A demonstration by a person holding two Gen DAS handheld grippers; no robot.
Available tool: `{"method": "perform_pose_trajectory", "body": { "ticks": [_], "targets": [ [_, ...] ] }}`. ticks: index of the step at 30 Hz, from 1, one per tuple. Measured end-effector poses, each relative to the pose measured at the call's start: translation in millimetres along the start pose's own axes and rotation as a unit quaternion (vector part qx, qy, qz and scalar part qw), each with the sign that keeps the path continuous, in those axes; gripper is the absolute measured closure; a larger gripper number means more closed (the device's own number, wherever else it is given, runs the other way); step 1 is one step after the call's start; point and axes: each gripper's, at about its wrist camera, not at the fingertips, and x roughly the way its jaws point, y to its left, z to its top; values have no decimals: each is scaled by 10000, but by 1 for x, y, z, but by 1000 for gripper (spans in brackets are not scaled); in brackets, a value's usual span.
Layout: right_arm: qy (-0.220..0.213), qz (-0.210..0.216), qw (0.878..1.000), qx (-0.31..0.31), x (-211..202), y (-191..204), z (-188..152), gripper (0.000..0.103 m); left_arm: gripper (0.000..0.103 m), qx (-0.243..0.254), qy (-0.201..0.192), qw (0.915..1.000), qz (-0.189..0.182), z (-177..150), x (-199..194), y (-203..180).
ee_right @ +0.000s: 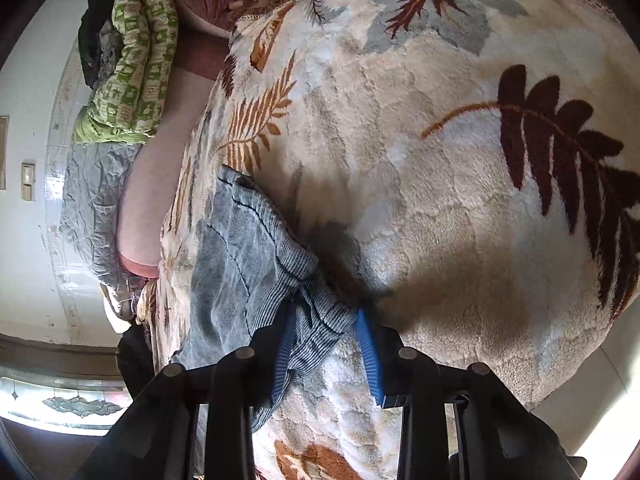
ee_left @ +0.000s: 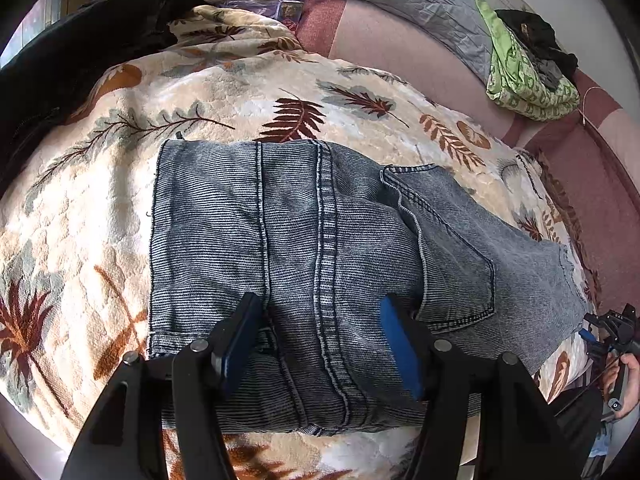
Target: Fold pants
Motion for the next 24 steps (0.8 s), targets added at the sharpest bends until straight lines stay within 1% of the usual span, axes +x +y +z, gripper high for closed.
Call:
{"method": "perform_pose_trajectory", "body": {
  "ticks": [1, 3, 5, 6, 7, 9, 10, 11, 12, 13, 14, 15, 16, 17, 19, 20, 22, 23, 24],
  "targets": [
    [-46, -100, 9999, -83, 0, 3, 0, 84, 40, 15, -1, 10000, 2, 0, 0, -1],
    [-133, -163, 9993, -323, -2, 6, -1, 88, 40, 16, 2, 10000, -8, 1, 1, 0],
    [-174, -291, 9962, -800, -6, 20, -4, 89, 40, -6, 4, 10000, -28, 1, 1, 0],
    [-261, -418, 9931, -1067, -11, 29, -6, 90, 40, -6, 12, 10000, -29, 1, 1, 1],
    [-392, -536, 9887, -1341, -18, 37, -7, 90, 40, -2, 21, 10000, -24, 2, 1, 0],
    [-657, -742, 9763, -1924, -36, 59, -7, 90, 40, 41, 37, 10000, 7, 2, 2, -1],
    [-665, -847, 9707, -2147, -39, 66, -7, 90, 40, 84, 40, 9999, 45, 2, 2, -2],
    [-626, -1009, 9665, -2277, -37, 66, -6, 90, 39, 126, 49, 9999, 75, 2, 2, -4],
    [-544, -1318, 9599, -2413, -26, 62, -6, 90, 38, 158, 68, 9998, 81, 2, 3, -5],
    [-237, -1578, 9548, -2507, -7, 52, -5, 89, 35, 191, 81, 9997, 103, 2, 4, -7],
    [213, -1604, 9588, -2336, 10, 39, -3, 89, 34, 223, 96, 9996, 119, 2, 4, -9],
    [82, -1377, 9671, -2137, 1, 36, 2, 87, 34, 257, 107, 9995, 145, 2, 4, -10],
    [-10, -1223, 9694, -2129, -10, 37, 5, 82, 34, 293, 128, 9994, 155, 3, 4, -10],
    [-40, -1145, 9691, -2183, -18, 41, 5, 81, 34, 319, 140, 9993, 145, 3, 4, -10],
    [-304, -1177, 9684, -2179, -39, 49, 6, 80, 34, 269, 165, 9995, 82, 5, 4, -7],
    [-363, -1021, 9720, -2085, -48, 51, 7, 79, 34, 243, 164, 9996, 58, 5, 4, -6],
    [-80, -371, 9858, -1633, -49, 55, 8, 76, 34, 267, 138, 9995, 66, 4, 5, -6],
    [14, -217, 9892, -1449, -44, 56, 7, 76, 34, 270, 123, 9995, 79, 3, 4, -6],
    [51, -214, 9904, -1368, -38, 57, 6, 76, 34, 270, 116, 9995, 88, 3, 4, -7]
  ]
}}
